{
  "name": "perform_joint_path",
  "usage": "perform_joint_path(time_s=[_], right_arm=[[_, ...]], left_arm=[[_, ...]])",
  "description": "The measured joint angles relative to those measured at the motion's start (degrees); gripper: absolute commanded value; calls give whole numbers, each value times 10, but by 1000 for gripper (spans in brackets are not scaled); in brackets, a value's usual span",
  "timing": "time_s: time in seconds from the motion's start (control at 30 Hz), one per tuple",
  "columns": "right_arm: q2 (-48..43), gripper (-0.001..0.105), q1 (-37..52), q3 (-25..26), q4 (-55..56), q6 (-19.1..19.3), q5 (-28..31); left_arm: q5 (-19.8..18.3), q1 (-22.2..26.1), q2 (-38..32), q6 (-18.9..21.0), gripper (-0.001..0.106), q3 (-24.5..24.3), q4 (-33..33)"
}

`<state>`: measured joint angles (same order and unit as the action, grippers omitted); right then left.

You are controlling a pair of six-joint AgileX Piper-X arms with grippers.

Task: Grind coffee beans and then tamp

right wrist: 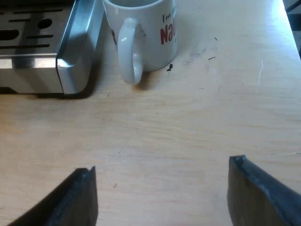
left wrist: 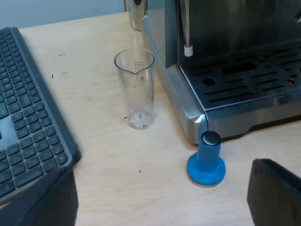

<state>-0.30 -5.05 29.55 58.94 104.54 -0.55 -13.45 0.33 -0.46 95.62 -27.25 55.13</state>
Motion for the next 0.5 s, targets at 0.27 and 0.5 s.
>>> perform_joint_path(time_s=[0.27,0.5], right_arm=[[0,60,0,0,0,0,0],[0,60,0,9,4,2,0]], left_arm=[[-28,0,0,20,79,0,0],[-32,-10,0,39,79,-5,4]])
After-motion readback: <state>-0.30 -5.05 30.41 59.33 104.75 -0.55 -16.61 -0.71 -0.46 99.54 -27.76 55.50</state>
